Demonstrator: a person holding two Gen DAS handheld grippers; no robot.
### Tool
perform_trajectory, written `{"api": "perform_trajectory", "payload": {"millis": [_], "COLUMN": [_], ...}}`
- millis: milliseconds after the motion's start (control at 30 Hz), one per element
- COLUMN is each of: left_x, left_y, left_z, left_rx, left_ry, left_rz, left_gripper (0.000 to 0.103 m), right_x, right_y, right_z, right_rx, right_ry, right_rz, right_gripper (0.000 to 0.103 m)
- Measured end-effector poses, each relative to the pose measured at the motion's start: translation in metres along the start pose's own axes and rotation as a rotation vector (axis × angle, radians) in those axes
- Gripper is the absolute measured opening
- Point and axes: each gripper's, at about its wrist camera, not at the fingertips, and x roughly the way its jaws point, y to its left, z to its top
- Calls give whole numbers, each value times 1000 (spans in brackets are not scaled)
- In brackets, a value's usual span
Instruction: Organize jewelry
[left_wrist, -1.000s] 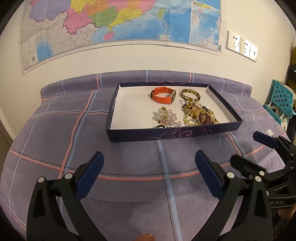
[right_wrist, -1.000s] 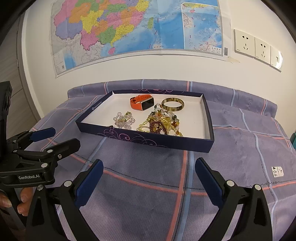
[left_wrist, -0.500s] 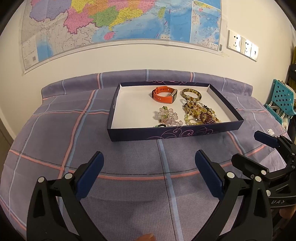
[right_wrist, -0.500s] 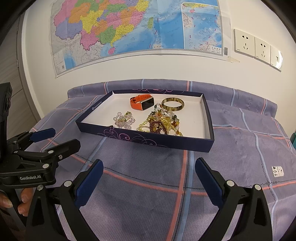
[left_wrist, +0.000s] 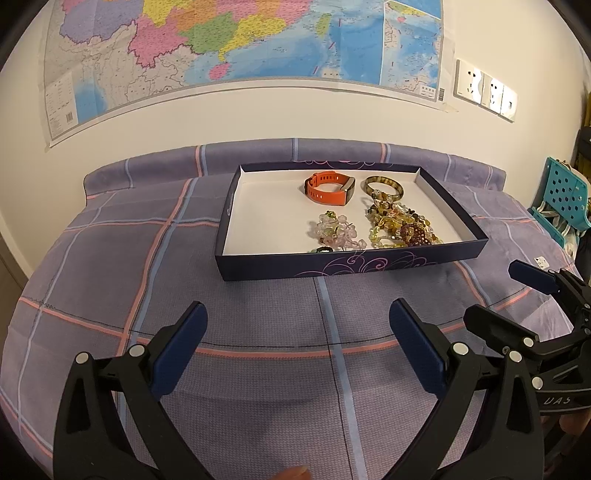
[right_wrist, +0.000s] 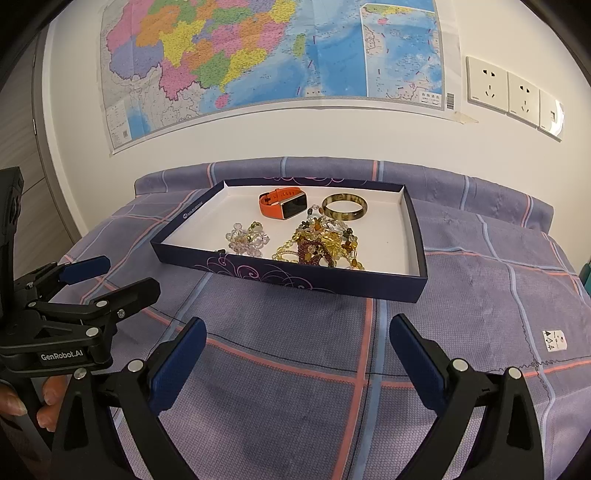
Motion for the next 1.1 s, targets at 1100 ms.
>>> {"api": "perform_trajectory", "payload": {"millis": [1100], "left_x": [2], "left_y": [0], "left_z": [-1], "left_rx": [0], "left_ry": [8], "left_rz": [5], "left_gripper": [97], "right_x": [2], "right_y": [-1], "right_z": [1], "right_rx": [3], "right_ry": [4], "right_rz": [5], "right_gripper": [96]}}
